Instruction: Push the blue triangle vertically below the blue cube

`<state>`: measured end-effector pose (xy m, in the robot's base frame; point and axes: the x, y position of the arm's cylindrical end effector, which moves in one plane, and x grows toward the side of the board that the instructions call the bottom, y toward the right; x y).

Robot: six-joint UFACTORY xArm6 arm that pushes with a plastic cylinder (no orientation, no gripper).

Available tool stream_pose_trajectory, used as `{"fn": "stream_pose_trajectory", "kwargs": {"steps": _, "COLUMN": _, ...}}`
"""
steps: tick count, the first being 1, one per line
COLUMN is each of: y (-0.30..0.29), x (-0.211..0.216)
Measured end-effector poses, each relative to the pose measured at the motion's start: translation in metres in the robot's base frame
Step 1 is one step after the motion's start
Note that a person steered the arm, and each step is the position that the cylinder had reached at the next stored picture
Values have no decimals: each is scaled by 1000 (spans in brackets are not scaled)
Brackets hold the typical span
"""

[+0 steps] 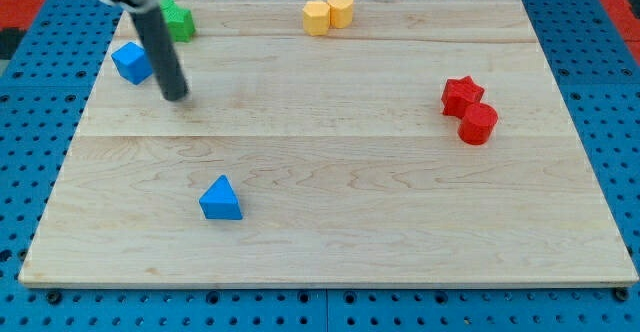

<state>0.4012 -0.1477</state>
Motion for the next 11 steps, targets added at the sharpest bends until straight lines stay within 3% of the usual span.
{"fn": "stream_pose_trajectory", "kwargs": {"steps": 2, "y": 178, "x": 112}}
{"fn": "stream_pose_trajectory", "kwargs": {"steps": 3, "y": 180, "x": 181}}
{"fn": "stream_pose_trajectory", "kwargs": {"steps": 4, "y": 138, "x": 192}}
{"fn": "stream_pose_trajectory", "kwargs": {"steps": 7, "y": 35, "x": 131}}
{"fn": "stream_pose_trajectory", "kwargs": {"steps": 11, "y": -57, "x": 102}}
